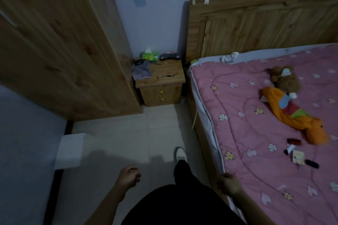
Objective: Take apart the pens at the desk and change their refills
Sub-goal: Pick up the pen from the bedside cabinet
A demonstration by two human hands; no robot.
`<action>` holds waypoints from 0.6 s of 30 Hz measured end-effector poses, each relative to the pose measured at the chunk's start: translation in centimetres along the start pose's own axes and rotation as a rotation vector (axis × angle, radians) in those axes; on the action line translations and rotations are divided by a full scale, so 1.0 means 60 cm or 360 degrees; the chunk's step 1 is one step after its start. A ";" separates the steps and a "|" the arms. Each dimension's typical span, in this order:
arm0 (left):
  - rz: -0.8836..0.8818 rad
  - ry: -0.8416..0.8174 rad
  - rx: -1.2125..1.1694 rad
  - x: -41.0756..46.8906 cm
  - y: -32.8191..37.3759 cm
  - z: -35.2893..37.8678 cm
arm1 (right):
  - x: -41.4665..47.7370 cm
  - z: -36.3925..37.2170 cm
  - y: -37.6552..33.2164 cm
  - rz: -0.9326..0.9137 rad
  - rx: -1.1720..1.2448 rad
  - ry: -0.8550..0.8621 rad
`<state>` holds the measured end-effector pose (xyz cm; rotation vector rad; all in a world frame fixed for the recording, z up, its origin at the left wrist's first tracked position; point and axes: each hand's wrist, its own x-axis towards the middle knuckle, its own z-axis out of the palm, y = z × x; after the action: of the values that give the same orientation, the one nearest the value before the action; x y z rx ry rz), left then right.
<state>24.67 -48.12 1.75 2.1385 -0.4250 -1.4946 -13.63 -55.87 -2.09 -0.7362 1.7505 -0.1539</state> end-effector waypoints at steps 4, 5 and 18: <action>-0.0066 0.0035 -0.0076 0.048 0.057 -0.007 | 0.065 0.012 -0.141 -0.0108 -0.0070 -0.0057; -0.0107 0.0049 -0.0104 0.057 0.069 -0.010 | 0.078 0.014 -0.177 -0.0118 -0.0099 -0.0074; -0.0298 0.0254 -0.0497 0.205 0.212 -0.047 | 0.251 0.111 -0.581 -0.0302 -0.0346 -0.0315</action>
<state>31.96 -64.39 0.02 2.0670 0.0649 -1.3688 4.23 -89.98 -0.53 -1.0411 1.5222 -0.0177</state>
